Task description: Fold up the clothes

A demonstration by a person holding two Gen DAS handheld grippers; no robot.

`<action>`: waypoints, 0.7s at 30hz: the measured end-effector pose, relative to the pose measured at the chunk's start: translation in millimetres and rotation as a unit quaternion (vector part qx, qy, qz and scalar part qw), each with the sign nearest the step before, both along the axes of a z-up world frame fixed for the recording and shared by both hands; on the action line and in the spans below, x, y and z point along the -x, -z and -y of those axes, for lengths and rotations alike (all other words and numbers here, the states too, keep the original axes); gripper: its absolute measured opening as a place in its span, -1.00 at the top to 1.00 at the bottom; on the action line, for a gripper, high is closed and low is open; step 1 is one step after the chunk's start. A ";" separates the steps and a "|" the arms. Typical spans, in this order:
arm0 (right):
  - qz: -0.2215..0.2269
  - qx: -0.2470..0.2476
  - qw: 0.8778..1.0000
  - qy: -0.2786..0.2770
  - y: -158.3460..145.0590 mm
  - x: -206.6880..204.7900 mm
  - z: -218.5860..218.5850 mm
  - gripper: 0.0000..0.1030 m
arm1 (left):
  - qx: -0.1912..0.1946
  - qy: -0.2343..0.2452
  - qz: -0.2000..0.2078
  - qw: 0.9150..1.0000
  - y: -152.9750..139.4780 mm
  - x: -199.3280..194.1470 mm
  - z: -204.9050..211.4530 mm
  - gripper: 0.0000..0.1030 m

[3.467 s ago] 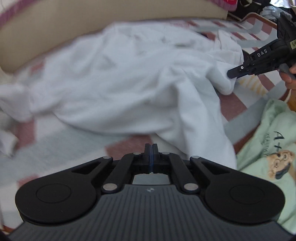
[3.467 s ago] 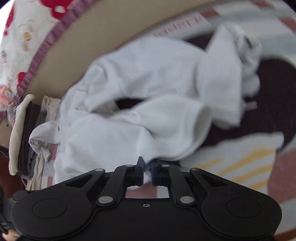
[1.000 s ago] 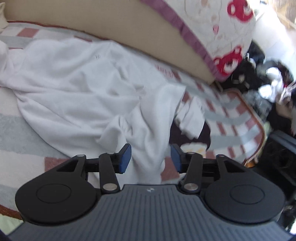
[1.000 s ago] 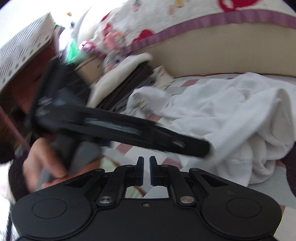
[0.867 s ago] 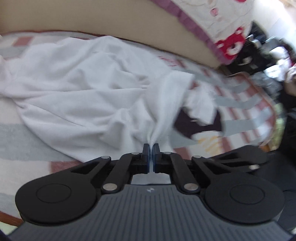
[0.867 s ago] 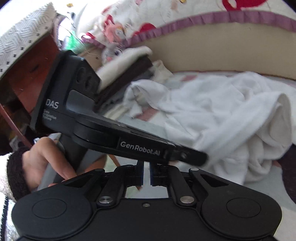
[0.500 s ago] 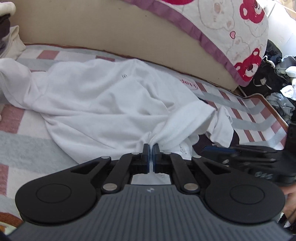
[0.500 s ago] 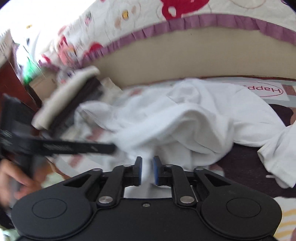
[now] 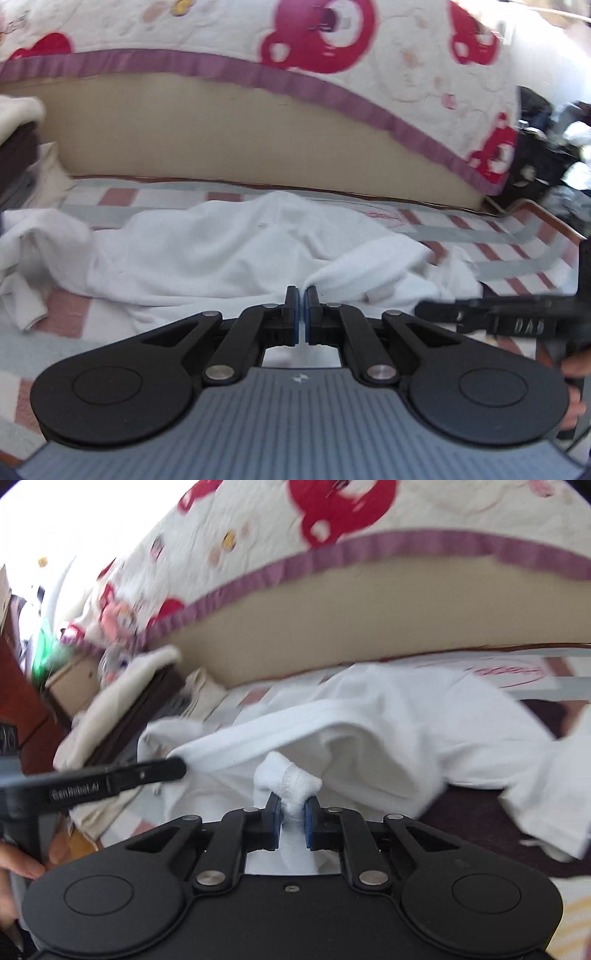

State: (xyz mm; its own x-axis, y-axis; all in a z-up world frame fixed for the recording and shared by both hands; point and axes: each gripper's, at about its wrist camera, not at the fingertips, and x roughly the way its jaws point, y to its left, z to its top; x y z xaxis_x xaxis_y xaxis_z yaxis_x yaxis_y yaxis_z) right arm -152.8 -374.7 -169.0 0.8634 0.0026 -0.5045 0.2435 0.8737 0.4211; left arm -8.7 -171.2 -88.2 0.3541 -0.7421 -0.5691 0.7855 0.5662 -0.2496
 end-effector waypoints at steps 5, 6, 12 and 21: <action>-0.004 -0.002 1.000 0.028 -6.5 15.2 5.3 0.73 | -0.012 0.037 -0.011 0.999 4.7 16.2 10.9 0.88; -0.004 -0.004 1.000 0.029 -6.2 16.4 5.9 0.73 | -0.018 0.041 -0.005 0.999 6.3 21.0 13.2 0.81; -0.001 -0.014 1.000 0.021 -4.6 11.6 3.7 0.73 | -0.088 0.040 0.081 0.992 15.9 40.3 28.1 -0.45; -0.034 0.009 0.999 -0.019 10.6 6.6 -9.1 0.72 | -0.115 -0.018 0.076 0.990 12.3 10.1 20.0 0.93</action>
